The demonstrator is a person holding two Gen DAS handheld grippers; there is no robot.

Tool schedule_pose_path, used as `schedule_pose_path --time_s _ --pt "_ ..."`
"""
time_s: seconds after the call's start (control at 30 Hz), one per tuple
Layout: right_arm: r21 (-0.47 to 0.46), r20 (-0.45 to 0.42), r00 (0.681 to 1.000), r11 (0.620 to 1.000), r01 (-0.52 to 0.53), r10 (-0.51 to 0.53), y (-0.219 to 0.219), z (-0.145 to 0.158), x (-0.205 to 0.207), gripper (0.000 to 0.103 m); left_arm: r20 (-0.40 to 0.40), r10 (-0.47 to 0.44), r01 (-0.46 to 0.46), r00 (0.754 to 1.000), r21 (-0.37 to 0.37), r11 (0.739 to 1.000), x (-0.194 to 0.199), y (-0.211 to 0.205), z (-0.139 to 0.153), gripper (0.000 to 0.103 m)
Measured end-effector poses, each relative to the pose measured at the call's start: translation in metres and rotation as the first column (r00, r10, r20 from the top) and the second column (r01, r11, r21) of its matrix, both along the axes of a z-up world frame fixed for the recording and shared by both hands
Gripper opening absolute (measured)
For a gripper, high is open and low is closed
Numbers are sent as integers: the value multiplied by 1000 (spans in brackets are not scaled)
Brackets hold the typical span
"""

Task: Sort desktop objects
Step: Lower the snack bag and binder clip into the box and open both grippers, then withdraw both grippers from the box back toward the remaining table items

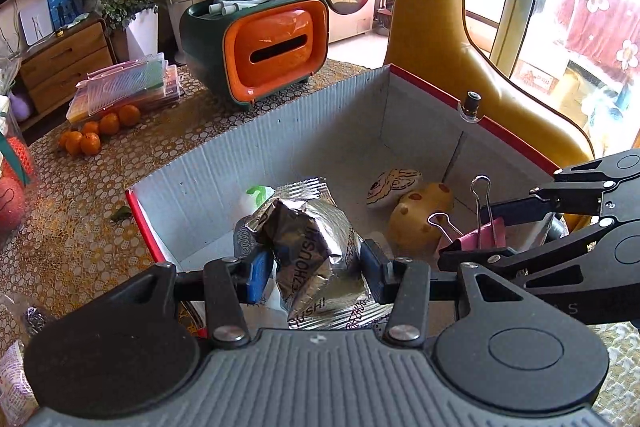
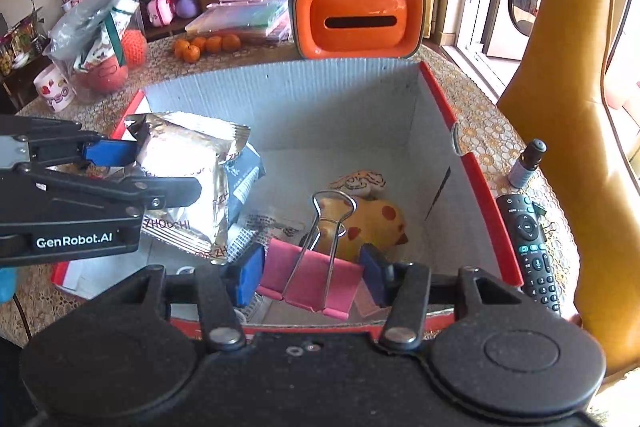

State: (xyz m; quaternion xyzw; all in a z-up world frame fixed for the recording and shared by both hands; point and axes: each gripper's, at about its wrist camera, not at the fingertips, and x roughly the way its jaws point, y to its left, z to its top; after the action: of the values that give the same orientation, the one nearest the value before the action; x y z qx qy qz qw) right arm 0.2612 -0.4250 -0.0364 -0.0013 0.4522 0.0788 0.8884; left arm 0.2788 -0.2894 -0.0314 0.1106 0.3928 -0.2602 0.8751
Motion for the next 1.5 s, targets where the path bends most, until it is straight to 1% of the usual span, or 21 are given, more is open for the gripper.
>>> schedule_pose_path --time_s 0.37,0.57,0.67,0.73,0.87,0.93,1.0,1.07,1.13,1.23,1.3,1.33,1.4,1.43,1.5 --pt "-27 -31 999 999 -39 38 3 -13 9 51 -58 -29 31 998 36 999 8 -12 -20 47" --pt "-28 -40 998 998 -52 51 3 -16 12 52 -89 -43 48 995 51 998 10 -15 -25 47" --pt "-30 -46 998 998 -55 53 3 -18 13 51 -110 -33 39 993 56 998 13 -15 -27 47" --pt "-30 -49 997 998 -53 51 2 -18 14 49 -121 -35 41 992 44 998 14 -14 -26 47" --pt "-26 -51 997 998 -56 54 1 -17 13 50 -118 -27 30 993 22 999 14 -10 -22 48" --pt "-27 -50 997 998 -56 55 1 -16 12 50 -118 -16 16 993 3 1000 13 -7 -20 54" --pt "-21 -48 997 998 -58 57 1 -13 11 51 -118 -8 6 993 -11 1000 11 -4 -17 56" --pt "-21 -43 997 998 -59 58 0 -10 9 54 -120 -3 0 993 -23 1000 10 -1 -15 60" --pt "-25 -35 998 998 -59 58 -1 -8 6 58 -114 3 -6 994 -29 1000 8 2 -13 65" --pt "-14 -28 998 998 -55 55 -3 -4 2 64 -103 8 -12 995 -44 999 4 5 -9 68" --pt "-8 -22 998 998 -61 61 -3 -1 0 65 -88 16 -20 996 -46 999 0 7 -5 70" --pt "-7 -18 998 998 -65 65 -3 1 -2 67 -85 17 -22 996 -49 999 -1 7 -4 75" --pt "-2 -12 997 998 -70 70 -2 3 -4 76 -83 17 -23 996 -66 998 -3 10 -1 83" --pt "1 -8 997 997 -76 76 -1 3 -6 81 -81 17 -23 997 -72 997 -5 11 0 83" --pt "-1 4 997 997 -82 82 0 5 -9 83 -74 18 -23 997 -75 997 -8 12 2 83"
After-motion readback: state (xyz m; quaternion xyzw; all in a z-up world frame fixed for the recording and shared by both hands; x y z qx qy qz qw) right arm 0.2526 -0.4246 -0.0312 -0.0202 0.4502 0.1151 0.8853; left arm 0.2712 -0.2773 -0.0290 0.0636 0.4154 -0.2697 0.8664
